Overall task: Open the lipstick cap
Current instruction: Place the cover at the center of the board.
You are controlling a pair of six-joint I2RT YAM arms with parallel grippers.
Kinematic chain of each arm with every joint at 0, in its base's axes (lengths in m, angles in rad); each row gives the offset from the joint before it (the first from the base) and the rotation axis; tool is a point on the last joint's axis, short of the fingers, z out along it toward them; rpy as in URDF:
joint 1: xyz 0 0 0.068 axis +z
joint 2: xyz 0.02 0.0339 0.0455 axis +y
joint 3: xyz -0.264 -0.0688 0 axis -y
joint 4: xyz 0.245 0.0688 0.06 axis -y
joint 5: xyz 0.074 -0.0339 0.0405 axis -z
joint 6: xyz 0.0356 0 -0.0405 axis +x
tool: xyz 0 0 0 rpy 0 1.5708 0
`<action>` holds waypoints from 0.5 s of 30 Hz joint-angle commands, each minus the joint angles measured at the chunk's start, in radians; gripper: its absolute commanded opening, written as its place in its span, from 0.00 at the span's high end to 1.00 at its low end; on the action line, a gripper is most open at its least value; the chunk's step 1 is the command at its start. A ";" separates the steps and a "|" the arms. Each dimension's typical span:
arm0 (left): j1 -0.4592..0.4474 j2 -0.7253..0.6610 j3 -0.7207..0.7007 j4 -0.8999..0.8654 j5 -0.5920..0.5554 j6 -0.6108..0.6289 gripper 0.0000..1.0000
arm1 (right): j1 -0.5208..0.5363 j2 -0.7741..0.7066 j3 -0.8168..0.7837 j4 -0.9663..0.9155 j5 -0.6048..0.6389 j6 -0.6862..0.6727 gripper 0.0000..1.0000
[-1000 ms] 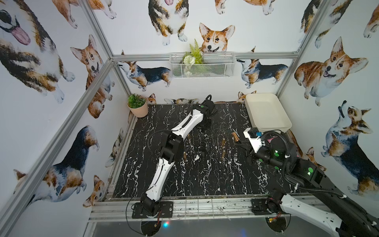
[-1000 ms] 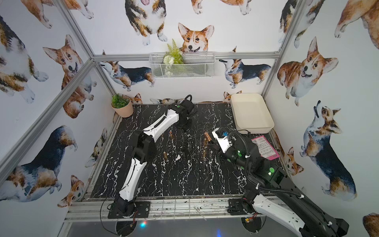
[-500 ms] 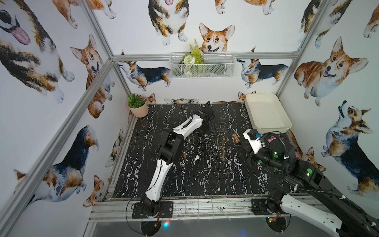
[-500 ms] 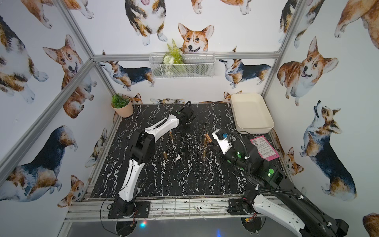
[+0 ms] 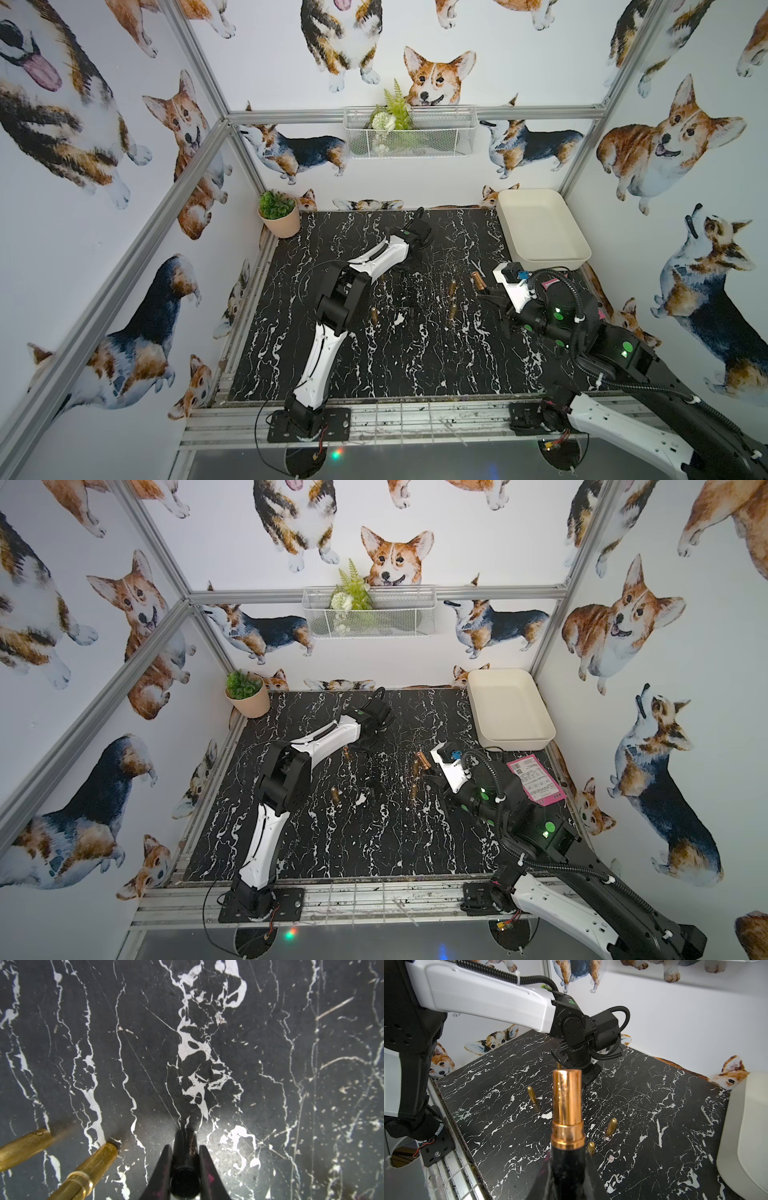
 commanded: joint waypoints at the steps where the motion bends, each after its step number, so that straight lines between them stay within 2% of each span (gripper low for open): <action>1: 0.004 -0.002 -0.004 -0.009 0.007 -0.025 0.85 | 0.001 -0.002 -0.003 0.004 0.012 -0.007 1.00; 6: 0.003 -0.018 -0.021 -0.003 -0.001 -0.033 0.82 | 0.001 -0.003 -0.007 0.004 0.018 -0.010 1.00; 15: 0.003 -0.017 -0.028 -0.007 -0.005 -0.035 0.70 | 0.001 -0.003 -0.006 0.000 0.025 -0.010 1.00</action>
